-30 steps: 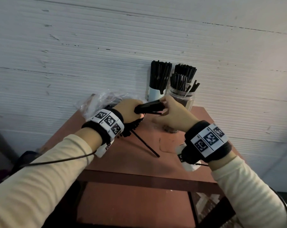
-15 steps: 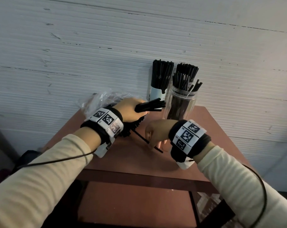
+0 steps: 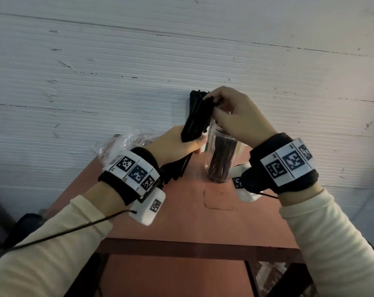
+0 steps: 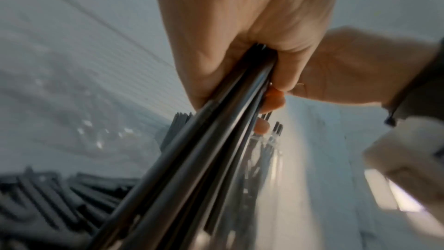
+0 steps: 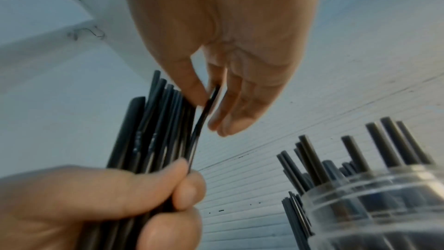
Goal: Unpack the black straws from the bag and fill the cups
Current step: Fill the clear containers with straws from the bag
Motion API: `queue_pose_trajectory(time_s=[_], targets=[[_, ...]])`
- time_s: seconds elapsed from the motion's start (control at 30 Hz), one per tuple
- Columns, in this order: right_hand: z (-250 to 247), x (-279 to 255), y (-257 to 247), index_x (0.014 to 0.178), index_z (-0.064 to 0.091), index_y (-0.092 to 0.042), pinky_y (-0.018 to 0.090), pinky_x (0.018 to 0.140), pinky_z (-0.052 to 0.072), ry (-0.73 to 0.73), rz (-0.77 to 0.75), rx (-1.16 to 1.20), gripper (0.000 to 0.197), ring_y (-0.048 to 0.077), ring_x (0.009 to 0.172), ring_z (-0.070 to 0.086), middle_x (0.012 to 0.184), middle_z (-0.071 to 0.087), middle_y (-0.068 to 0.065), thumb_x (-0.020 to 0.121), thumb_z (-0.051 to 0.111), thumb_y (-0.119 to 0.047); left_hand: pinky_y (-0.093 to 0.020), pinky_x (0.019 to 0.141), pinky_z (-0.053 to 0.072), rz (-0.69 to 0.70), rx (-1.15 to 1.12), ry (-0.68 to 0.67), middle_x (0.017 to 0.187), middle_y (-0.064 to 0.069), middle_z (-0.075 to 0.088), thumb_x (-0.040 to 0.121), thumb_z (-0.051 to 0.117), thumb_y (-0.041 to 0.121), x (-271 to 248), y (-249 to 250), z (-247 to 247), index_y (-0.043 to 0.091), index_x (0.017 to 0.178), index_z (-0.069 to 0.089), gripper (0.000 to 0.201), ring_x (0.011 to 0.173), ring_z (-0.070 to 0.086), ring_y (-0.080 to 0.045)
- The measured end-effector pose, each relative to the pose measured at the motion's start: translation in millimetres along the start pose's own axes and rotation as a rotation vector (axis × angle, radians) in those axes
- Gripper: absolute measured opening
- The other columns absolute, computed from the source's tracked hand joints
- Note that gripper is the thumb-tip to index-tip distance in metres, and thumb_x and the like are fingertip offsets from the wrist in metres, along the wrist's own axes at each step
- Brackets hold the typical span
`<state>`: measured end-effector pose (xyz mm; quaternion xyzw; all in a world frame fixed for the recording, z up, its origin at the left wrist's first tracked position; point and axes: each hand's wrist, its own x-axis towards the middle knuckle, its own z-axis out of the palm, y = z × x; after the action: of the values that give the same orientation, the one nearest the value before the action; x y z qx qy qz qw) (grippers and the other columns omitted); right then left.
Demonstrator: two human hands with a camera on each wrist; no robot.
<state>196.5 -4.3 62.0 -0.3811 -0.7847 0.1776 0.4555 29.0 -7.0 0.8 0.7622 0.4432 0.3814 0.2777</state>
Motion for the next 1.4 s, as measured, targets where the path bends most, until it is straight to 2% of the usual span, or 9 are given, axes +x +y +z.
queue_pose_trajectory(time_s=[0.17, 0.37, 0.53, 0.63, 0.8, 0.93, 1.13, 1.27, 1.4], targets=[[4.2, -10.5, -16.1, 0.128, 0.054, -0.027, 0.021, 0.096, 0.046, -0.023, -0.010, 0.225, 0.032, 0.004, 0.112, 0.056, 0.118, 0.063, -0.007, 0.104, 0.033, -0.026, -0.020, 0.080, 0.052, -0.101, -0.338, -0.050, 0.079, -0.001, 0.061, 0.095, 0.059, 0.019, -0.3, 3.7, 28.7, 0.011, 0.084, 0.061, 0.015, 0.077, 0.064, -0.013], [30.6, -20.8, 13.7, 0.107, 0.067, -0.015, 0.015, 0.092, 0.040, -0.165, -0.215, -0.234, 0.018, 0.006, 0.104, 0.055, 0.112, 0.059, -0.003, 0.090, 0.062, -0.020, -0.045, 0.105, 0.045, -0.222, -0.373, -0.150, 0.104, -0.033, 0.063, 0.084, 0.070, 0.005, -0.6, -8.8, 46.0, -0.014, 0.104, 0.061, 0.029, 0.106, 0.062, -0.038], [34.3, -24.7, 26.6, 0.098, 0.065, -0.007, 0.025, 0.083, 0.044, 0.004, -0.244, -0.224, 0.017, 0.022, 0.090, 0.057, 0.108, 0.052, 0.006, 0.083, 0.059, -0.003, -0.045, 0.107, 0.043, -0.320, -0.410, -0.268, 0.118, -0.024, 0.064, 0.083, 0.072, 0.006, 1.3, -9.5, 49.3, -0.006, 0.119, 0.059, 0.040, 0.114, 0.061, -0.032], [30.1, -25.7, 25.2, 0.097, 0.066, -0.008, 0.016, 0.083, 0.043, -0.013, -0.237, -0.190, 0.017, 0.016, 0.092, 0.058, 0.104, 0.057, 0.005, 0.081, 0.062, -0.002, -0.042, 0.107, 0.043, -0.301, -0.339, -0.322, 0.104, -0.018, 0.069, 0.089, 0.069, 0.021, 2.3, -9.0, 50.9, -0.005, 0.107, 0.065, 0.032, 0.106, 0.065, -0.026], [7.9, -28.3, 14.6, 0.138, 0.044, -0.019, 0.011, 0.097, 0.039, 0.030, -0.151, -0.133, 0.069, 0.004, 0.116, 0.049, 0.129, 0.052, -0.003, 0.079, 0.077, -0.034, -0.041, 0.105, 0.044, -0.258, -0.301, -0.276, 0.076, -0.006, 0.062, 0.095, 0.059, 0.027, 3.5, 1.0, 44.6, 0.012, 0.071, 0.057, 0.028, 0.096, 0.066, -0.029], [-17.0, -35.2, 7.1, 0.139, 0.035, -0.030, 0.017, 0.084, 0.043, 0.027, -0.039, -0.022, 0.089, 0.005, 0.109, 0.050, 0.129, 0.046, -0.005, 0.065, 0.081, -0.053, -0.046, 0.101, 0.048, -0.111, -0.315, -0.320, 0.070, 0.000, 0.058, 0.096, 0.058, 0.027, 1.1, 13.9, 32.4, 0.014, 0.070, 0.053, 0.029, 0.079, 0.065, -0.014], [-16.9, -45.8, 2.9, 0.108, 0.066, -0.023, 0.018, 0.075, 0.050, -0.503, 0.035, 0.030, 0.038, -0.001, 0.086, 0.061, 0.092, 0.065, -0.007, 0.074, 0.082, -0.028, -0.025, 0.086, 0.053, 0.032, -0.105, -0.631, 0.080, -0.013, 0.069, 0.095, 0.060, 0.025, -9.5, 33.1, 30.5, 0.006, 0.075, 0.063, 0.028, 0.089, 0.071, -0.021], [-14.4, -45.1, 5.9, 0.077, 0.068, -0.013, 0.018, 0.068, 0.050, -0.397, -0.040, 0.073, 0.009, 0.007, 0.071, 0.063, 0.072, 0.065, -0.002, 0.084, 0.072, -0.008, -0.030, 0.086, 0.055, 0.007, -0.207, -0.520, 0.082, -0.012, 0.069, 0.089, 0.067, 0.022, -8.9, 28.8, 39.8, -0.005, 0.086, 0.065, 0.027, 0.086, 0.068, -0.021], [-42.2, -24.8, 9.3, 0.076, 0.063, -0.010, 0.014, 0.064, 0.046, -0.129, -0.072, 0.160, 0.013, 0.002, 0.066, 0.059, 0.068, 0.061, -0.010, 0.084, 0.070, -0.004, -0.020, 0.075, 0.053, -0.047, -0.207, -0.201, 0.101, -0.003, 0.069, 0.072, 0.082, 0.034, 2.1, 32.3, 46.7, 0.027, 0.115, 0.051, 0.053, 0.088, 0.067, -0.007]])
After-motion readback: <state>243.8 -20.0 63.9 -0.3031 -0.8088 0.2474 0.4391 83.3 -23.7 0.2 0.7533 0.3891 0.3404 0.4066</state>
